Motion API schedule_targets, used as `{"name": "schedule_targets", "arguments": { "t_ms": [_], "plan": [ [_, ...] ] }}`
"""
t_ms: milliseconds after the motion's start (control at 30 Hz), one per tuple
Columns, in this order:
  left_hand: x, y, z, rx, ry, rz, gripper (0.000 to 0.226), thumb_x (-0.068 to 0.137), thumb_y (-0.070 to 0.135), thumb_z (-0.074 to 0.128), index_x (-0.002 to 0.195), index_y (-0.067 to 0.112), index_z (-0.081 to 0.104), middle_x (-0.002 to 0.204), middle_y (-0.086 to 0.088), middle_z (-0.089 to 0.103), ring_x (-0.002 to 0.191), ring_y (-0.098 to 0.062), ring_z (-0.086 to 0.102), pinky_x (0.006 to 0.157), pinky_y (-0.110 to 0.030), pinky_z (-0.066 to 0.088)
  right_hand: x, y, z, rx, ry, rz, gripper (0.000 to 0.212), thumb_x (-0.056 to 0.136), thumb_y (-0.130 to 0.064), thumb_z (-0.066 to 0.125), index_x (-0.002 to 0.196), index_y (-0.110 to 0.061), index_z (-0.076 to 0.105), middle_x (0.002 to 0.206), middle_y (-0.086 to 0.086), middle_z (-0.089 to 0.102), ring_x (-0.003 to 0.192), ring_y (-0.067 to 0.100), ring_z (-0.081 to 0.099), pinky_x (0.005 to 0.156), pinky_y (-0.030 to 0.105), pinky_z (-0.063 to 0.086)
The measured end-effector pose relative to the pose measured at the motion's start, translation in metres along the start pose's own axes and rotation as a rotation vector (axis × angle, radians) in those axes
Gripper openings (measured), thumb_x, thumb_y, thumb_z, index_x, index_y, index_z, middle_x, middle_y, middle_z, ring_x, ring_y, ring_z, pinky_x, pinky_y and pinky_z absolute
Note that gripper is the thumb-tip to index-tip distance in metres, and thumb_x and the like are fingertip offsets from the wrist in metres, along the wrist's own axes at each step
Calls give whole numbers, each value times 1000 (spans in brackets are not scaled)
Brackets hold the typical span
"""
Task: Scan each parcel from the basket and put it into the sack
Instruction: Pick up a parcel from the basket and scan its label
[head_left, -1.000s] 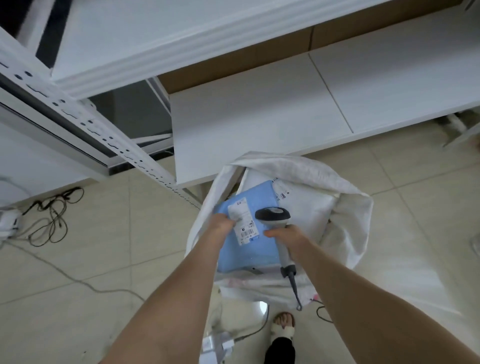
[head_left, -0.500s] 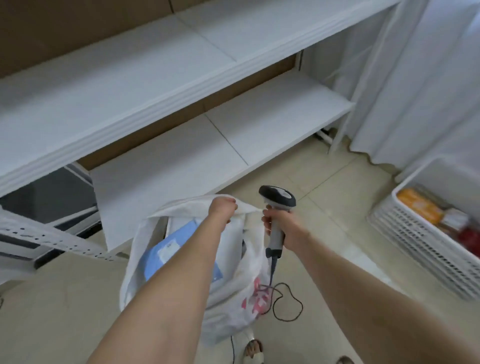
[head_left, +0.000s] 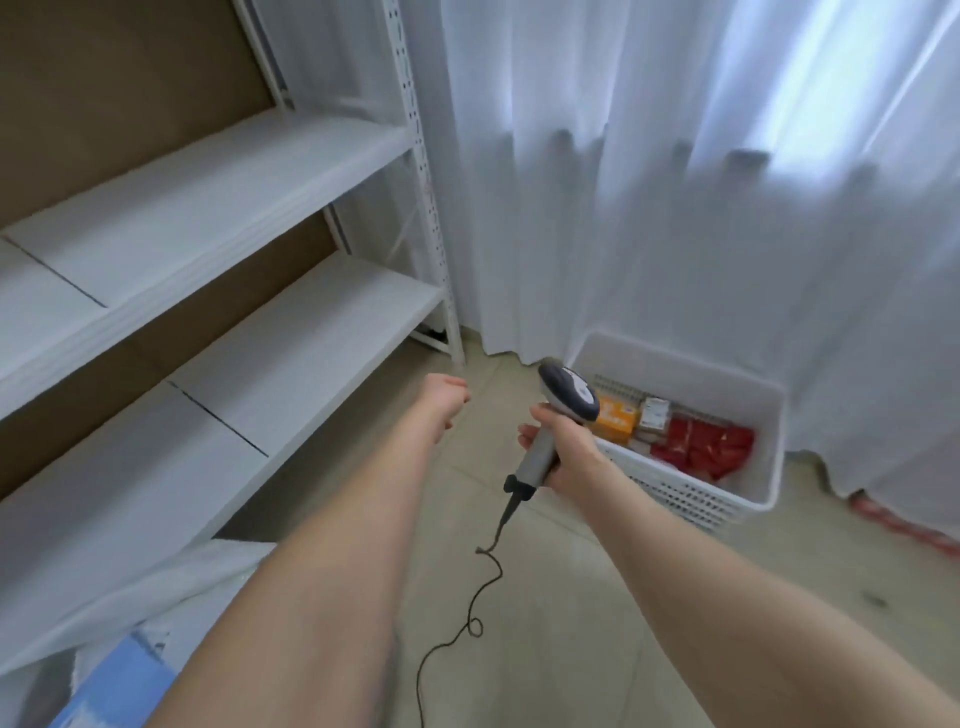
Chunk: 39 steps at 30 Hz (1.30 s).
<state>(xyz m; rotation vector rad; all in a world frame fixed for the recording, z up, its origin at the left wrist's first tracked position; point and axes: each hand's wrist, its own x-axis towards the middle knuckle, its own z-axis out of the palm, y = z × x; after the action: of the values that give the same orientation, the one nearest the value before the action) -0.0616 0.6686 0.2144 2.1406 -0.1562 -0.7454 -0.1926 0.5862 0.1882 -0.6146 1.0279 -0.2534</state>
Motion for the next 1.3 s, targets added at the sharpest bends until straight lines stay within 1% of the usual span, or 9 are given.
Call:
{"name": "schedule_targets", "arguments": {
  "t_ms": [200, 400, 600, 733, 900, 1000, 1100, 1200, 1300],
  "plan": [
    [26, 53, 93, 52, -109, 12, 29, 92, 6, 53, 118, 13, 62, 124, -11, 57, 103, -24, 49, 81, -33, 44, 39, -64, -60, 208, 92, 13, 11, 88, -18, 70, 93, -14, 61, 76, 5, 63, 70, 16, 60, 70, 33, 49],
    [88, 97, 174, 76, -192, -13, 30, 91, 5, 54, 120, 11, 61, 124, -11, 57, 110, -26, 51, 86, -35, 46, 111, -129, -100, 200, 132, 40, 12, 88, -22, 70, 88, -14, 62, 76, 4, 62, 74, 18, 59, 92, 42, 49],
    [170, 131, 252, 137, -253, -69, 30, 91, 7, 54, 120, 11, 60, 125, -12, 57, 98, -23, 49, 80, -34, 46, 201, -193, -138, 180, 220, 79, 18, 86, -24, 72, 97, -13, 64, 78, 4, 65, 79, 21, 63, 86, 48, 52],
    [211, 153, 302, 193, -288, -90, 28, 92, 6, 55, 119, 8, 61, 126, -13, 57, 114, -27, 51, 94, -36, 47, 251, -227, -170, 210, 264, 103, 23, 85, -23, 74, 102, -11, 63, 78, 5, 64, 79, 20, 63, 93, 43, 52],
    [260, 174, 364, 234, -329, -133, 29, 92, 8, 56, 121, 10, 60, 128, -11, 56, 117, -27, 50, 100, -39, 45, 313, -265, -203, 152, 283, 165, 21, 86, -23, 72, 101, -11, 64, 76, 4, 65, 71, 18, 61, 67, 39, 50],
    [290, 179, 405, 224, -352, -168, 31, 93, 7, 55, 123, 9, 58, 129, -11, 55, 119, -26, 49, 99, -37, 44, 356, -281, -224, 134, 295, 204, 23, 86, -23, 72, 105, -11, 65, 78, 5, 66, 68, 18, 62, 59, 37, 47],
    [326, 173, 450, 231, -354, -188, 32, 94, 8, 54, 126, 8, 56, 130, -11, 54, 115, -24, 51, 92, -34, 44, 408, -289, -246, 105, 298, 263, 25, 87, -23, 72, 108, -10, 66, 76, 4, 66, 67, 17, 62, 61, 37, 51],
    [361, 147, 501, 251, -377, -231, 32, 93, 12, 56, 125, 9, 56, 131, -12, 54, 116, -25, 51, 95, -36, 46, 463, -288, -276, 71, 330, 312, 21, 87, -23, 71, 103, -10, 65, 75, 6, 67, 65, 19, 63, 50, 35, 53],
    [397, 111, 548, 265, -424, -255, 36, 91, 13, 60, 126, 10, 56, 130, -11, 55, 117, -25, 53, 97, -35, 46, 523, -274, -307, 12, 370, 335, 21, 87, -24, 71, 102, -11, 65, 75, 5, 67, 68, 19, 64, 57, 37, 49]
  ]
}}
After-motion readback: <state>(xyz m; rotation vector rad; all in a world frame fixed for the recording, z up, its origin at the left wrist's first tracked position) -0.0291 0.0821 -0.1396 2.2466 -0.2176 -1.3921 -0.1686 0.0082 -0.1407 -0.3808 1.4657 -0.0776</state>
